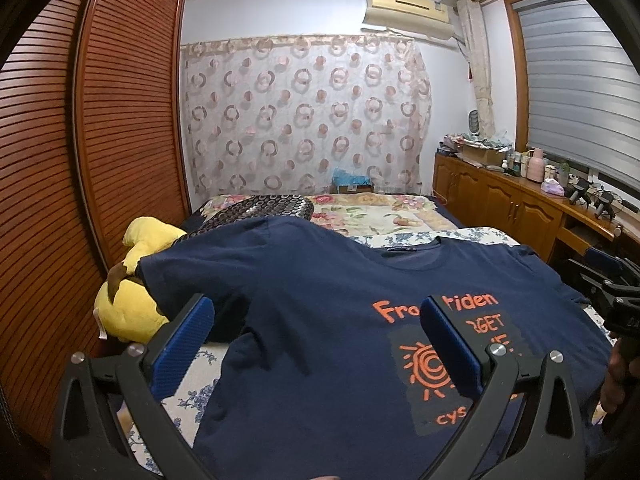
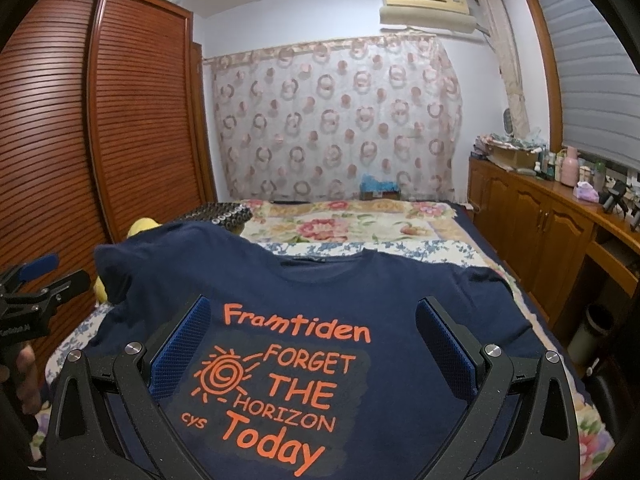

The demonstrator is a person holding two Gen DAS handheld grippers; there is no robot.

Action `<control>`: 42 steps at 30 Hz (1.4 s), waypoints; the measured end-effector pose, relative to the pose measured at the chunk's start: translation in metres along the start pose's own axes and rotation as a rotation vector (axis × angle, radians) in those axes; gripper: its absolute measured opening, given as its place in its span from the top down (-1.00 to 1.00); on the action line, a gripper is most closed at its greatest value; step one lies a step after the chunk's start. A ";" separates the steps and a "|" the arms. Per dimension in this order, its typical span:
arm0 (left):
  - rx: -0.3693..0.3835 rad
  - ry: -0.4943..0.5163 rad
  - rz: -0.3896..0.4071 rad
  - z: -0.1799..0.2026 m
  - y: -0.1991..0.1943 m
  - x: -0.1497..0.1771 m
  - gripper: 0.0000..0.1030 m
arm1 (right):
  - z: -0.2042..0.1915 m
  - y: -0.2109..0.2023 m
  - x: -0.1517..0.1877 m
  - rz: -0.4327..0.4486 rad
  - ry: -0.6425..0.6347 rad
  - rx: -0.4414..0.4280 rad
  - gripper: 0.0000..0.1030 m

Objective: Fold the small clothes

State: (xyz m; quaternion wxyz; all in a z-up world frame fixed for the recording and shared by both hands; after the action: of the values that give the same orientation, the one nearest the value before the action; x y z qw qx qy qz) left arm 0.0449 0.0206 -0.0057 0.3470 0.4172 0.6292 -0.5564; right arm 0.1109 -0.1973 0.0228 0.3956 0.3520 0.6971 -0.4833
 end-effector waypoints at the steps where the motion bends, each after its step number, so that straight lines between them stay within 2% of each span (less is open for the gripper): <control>1: 0.000 -0.002 -0.003 -0.002 0.002 0.003 -1.00 | -0.002 0.001 0.002 -0.003 -0.001 -0.001 -1.00; 13: -0.003 -0.007 -0.070 -0.026 0.027 0.029 -1.00 | -0.026 0.027 0.019 -0.078 -0.029 -0.077 -1.00; 26: -0.033 -0.001 -0.134 -0.072 0.058 0.050 -1.00 | -0.059 0.060 0.033 -0.151 -0.100 -0.149 -1.00; 34: 0.013 -0.001 -0.166 -0.106 0.081 0.053 -1.00 | -0.071 0.076 0.045 -0.193 -0.139 -0.162 -1.00; 36: 0.009 -0.001 -0.171 -0.114 0.087 0.053 -0.94 | -0.074 0.079 0.047 -0.202 -0.146 -0.167 -1.00; 39: 0.019 -0.024 -0.184 -0.128 0.098 0.054 -0.76 | -0.076 0.084 0.048 -0.214 -0.159 -0.175 -1.00; 41: 0.027 -0.046 -0.193 -0.138 0.105 0.056 -0.49 | -0.079 0.088 0.048 -0.223 -0.165 -0.180 -1.00; 42: 0.022 -0.049 -0.200 -0.143 0.109 0.056 -0.44 | -0.080 0.089 0.047 -0.227 -0.165 -0.183 -1.00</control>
State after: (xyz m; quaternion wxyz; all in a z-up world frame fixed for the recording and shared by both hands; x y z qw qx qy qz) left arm 0.1250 0.1736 -0.0811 0.3003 0.3422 0.6530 -0.6053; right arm 0.1511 -0.0901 -0.0372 0.4248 0.1926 0.7388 -0.4864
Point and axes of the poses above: each gripper's, at about its wrist camera, not at the fingertips, and y roughly the way its jaws point, z to its right, x to its underside, the point moved 5 cm from there along y, roughly the way its jaws point, and after that the axes turned 10 degrees about y, right-handed, at the moved point
